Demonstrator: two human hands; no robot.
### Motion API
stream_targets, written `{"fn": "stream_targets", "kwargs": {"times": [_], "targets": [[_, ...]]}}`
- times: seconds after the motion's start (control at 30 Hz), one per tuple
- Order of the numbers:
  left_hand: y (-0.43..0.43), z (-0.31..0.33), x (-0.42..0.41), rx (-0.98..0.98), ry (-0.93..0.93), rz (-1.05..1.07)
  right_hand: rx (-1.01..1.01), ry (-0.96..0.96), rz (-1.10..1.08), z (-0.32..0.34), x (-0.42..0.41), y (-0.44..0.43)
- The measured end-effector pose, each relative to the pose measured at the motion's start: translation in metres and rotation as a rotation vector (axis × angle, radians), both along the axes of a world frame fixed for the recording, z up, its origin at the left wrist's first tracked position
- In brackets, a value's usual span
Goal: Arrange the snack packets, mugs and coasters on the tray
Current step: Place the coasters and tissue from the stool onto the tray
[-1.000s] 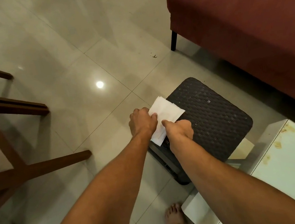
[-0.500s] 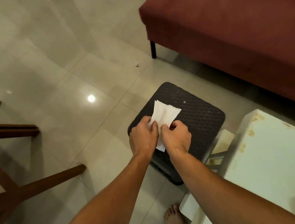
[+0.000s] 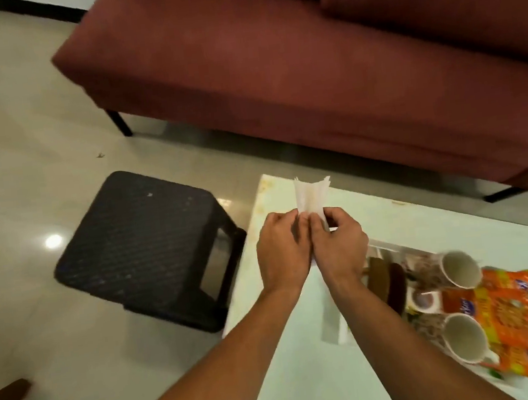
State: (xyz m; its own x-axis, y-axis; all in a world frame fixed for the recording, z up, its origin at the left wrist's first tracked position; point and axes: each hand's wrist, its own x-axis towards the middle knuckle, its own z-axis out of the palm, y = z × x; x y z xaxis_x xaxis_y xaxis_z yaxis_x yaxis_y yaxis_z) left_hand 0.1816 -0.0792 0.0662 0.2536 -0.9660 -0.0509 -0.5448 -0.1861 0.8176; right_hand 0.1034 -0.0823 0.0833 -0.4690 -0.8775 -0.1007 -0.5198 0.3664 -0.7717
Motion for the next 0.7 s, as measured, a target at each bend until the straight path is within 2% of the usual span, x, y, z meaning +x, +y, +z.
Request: {"fn": "stream_targets", "kwargs": {"times": [0.17, 0.33, 0.47, 0.7], "targets": [[0.022, 0.005, -0.087, 0.012, -0.010, -0.156, -0.002, 0.016, -0.055, 0.003, -0.096, 0.030], [0.049, -0.002, -0.139, 0.054, -0.058, -0.263, 0.097, 0.029, -0.054, -0.007, -0.157, 0.062], [0.068, -0.018, -0.160, 0.097, -0.124, -0.294, 0.165, 0.070, -0.008, -0.024, -0.182, 0.082], [0.081, -0.045, -0.169, 0.167, -0.146, -0.249, 0.268, 0.029, 0.046, -0.053, -0.188, 0.088]]}}
